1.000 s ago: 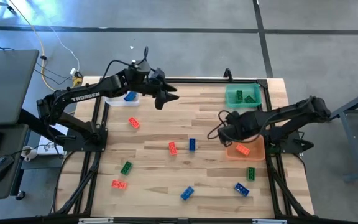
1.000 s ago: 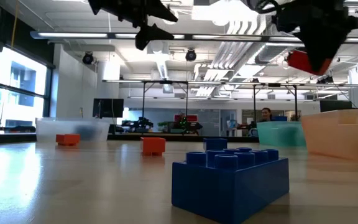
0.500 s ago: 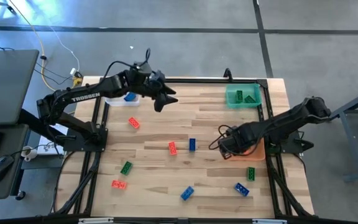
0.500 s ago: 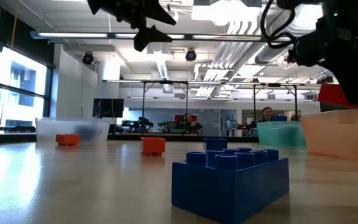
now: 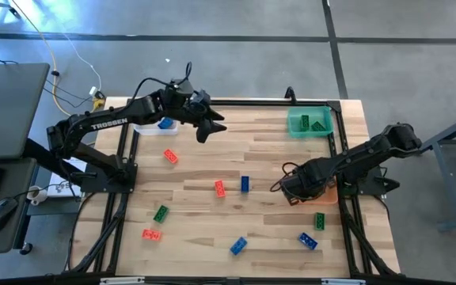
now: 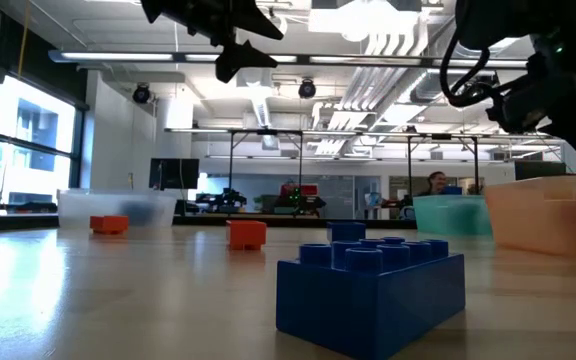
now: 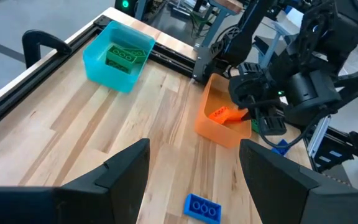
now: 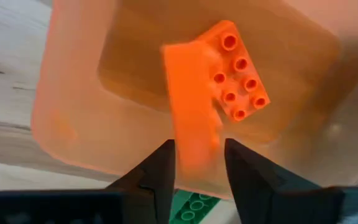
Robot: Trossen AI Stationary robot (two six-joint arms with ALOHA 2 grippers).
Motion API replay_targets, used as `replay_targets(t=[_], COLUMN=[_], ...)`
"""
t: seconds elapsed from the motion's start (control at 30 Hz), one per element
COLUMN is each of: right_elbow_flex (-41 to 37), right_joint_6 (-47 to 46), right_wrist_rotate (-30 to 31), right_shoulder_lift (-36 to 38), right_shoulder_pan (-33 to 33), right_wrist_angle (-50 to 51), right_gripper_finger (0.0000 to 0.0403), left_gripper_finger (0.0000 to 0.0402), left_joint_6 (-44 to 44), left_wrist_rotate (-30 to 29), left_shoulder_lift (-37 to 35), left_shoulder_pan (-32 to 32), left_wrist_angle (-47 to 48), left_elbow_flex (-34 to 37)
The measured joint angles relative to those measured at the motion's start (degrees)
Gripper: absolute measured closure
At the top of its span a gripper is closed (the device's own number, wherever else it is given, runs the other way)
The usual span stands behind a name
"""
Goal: Sort & place blocks by color
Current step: Put the orange game piece into the orange bin, then put the blue game piece into the transparent bin
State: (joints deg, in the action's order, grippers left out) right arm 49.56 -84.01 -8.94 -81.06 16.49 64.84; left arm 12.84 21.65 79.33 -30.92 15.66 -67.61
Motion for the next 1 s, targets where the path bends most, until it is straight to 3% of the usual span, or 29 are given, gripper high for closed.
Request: replay_targets(t=[0.23,0.43,0.77,1.0], right_elbow_flex=[1.17,6.02,13.0,13.42], right_joint_6=[0.02,0.33,-2.95,-5.01], right_wrist_rotate=[-0.14,4.0,6.95,4.41], right_shoulder_lift=[0.0,0.0,0.02,0.02], right_shoulder_pan=[0.0,1.04,8.96,15.74], right_wrist_angle=[0.89,1.32,-2.12,-5.99], right_gripper_finger=[0.023,0.0227,0.0227,0.0191], left_gripper_finger=[0.0167,0.0167,0.0167,0.0167], left_joint_6=[-0.03,-1.7,-1.62,-1.5], left_wrist_rotate=[0.0,-0.02,-0.2,-0.2], left_shoulder_lift=[0.0,0.01,0.02,0.02], left_shoulder_pan=[0.0,0.0,0.0,0.0], left_wrist_angle=[0.02,0.0,0.0,0.01], left_elbow_flex=[0.0,0.0,0.0,0.0])
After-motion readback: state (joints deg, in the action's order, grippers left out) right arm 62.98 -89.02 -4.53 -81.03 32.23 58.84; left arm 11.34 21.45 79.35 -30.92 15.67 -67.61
